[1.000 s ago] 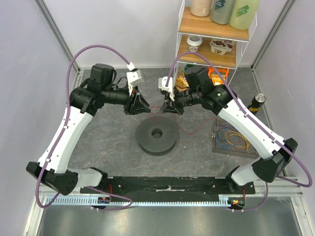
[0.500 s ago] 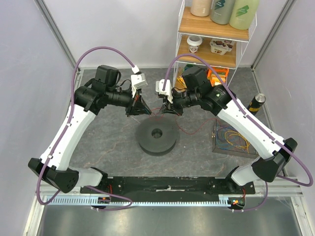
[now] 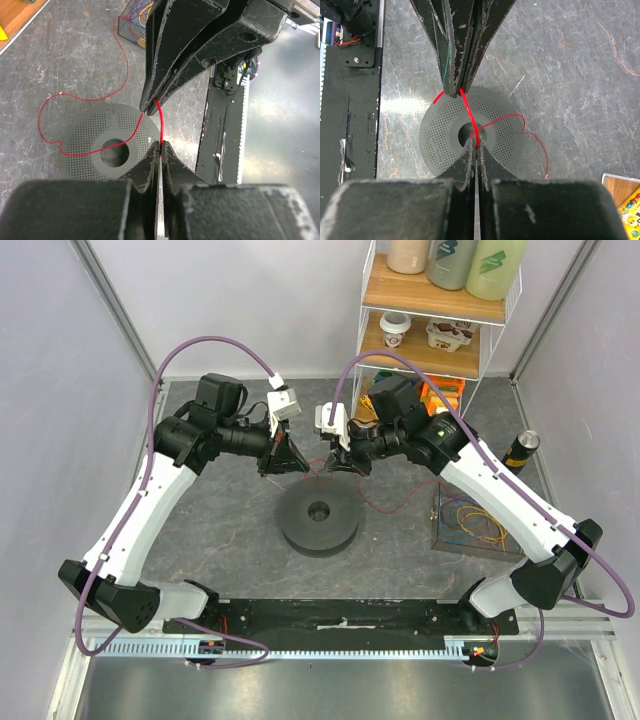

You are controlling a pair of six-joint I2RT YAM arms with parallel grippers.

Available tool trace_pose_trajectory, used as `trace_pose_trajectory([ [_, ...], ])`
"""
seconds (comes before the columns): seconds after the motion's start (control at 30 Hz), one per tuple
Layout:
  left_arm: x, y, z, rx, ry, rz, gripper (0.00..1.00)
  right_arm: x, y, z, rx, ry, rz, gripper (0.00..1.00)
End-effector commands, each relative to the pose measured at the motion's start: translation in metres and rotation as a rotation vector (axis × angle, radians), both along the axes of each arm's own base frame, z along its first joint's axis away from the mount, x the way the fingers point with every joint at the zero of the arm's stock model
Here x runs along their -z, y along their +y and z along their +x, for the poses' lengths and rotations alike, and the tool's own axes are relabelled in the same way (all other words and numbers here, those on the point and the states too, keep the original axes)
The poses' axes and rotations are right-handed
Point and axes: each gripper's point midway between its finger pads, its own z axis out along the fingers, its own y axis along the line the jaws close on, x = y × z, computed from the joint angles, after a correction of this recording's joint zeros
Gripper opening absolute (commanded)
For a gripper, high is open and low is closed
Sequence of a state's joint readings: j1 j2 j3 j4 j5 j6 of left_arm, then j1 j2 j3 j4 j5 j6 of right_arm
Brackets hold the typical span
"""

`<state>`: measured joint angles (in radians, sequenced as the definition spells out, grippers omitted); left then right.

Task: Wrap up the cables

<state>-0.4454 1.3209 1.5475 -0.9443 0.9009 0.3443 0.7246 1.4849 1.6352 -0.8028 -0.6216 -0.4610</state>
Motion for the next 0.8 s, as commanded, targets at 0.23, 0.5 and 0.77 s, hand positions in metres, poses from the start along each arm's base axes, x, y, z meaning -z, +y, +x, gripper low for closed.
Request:
trace_pose_trajectory([
  [0.23,-0.0109,0.0001,-0.0037,-0.011,-0.031,-0.032,0.11,-0.0082,0.0004,-0.0004,0.003,-0.031,0.011,0.0],
  [0.5,-0.0089,0.0017,-0.0049,-0.016,-0.035,-0.024,0.13,-0.0062,0.0003,0.0015,0.011,-0.031,0.005,0.0],
  [0.77,-0.015,-0.0013,-0.0037,-0.031,-0.008,-0.056,0.02,-0.008,0.0014,0.0037,0.024,-0.023,0.012,0.0],
])
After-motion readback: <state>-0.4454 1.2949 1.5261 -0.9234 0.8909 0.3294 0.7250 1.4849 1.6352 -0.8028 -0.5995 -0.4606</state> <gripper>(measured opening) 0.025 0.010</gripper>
